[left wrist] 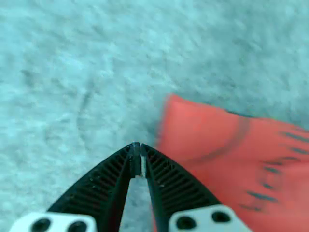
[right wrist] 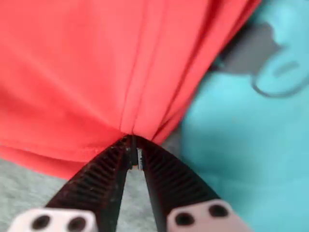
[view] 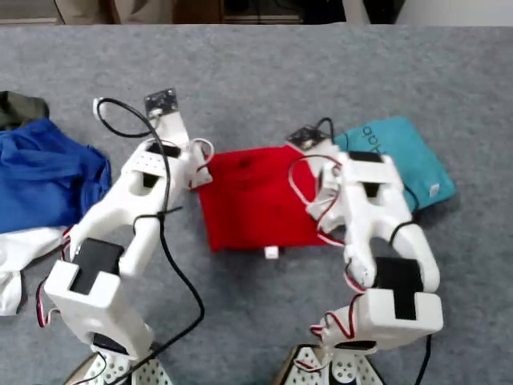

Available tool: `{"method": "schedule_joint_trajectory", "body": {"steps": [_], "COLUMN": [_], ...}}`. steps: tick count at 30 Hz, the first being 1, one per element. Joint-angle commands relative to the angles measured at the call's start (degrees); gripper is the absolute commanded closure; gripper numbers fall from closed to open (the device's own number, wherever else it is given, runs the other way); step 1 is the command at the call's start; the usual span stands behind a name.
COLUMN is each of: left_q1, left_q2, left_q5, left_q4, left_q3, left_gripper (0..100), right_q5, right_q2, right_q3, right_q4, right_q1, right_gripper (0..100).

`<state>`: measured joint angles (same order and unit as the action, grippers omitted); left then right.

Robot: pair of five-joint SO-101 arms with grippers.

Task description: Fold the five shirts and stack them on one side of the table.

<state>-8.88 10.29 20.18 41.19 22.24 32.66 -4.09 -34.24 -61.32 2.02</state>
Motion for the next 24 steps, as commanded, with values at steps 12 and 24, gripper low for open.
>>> {"method": "schedule_joint_trajectory", "body": {"steps": [12, 24], "left_q1": [0.4, -6.3], "left_q2": [-0.9, -1.5], "left_q5": [-3.3, -8.6], "left_q4": [18.7, 30.1], "left_q3": [-17.9, -20.5], "left_gripper": [98, 98], "right_q5": [-0.7, -1.1], "right_q2": [5.9, 5.3], "right_q3": [16.8, 37.8], "right_q4": [-20.5, -23.4], "right_q1": [-4.1, -5.8], "right_gripper": [99.0, 98.7]}}
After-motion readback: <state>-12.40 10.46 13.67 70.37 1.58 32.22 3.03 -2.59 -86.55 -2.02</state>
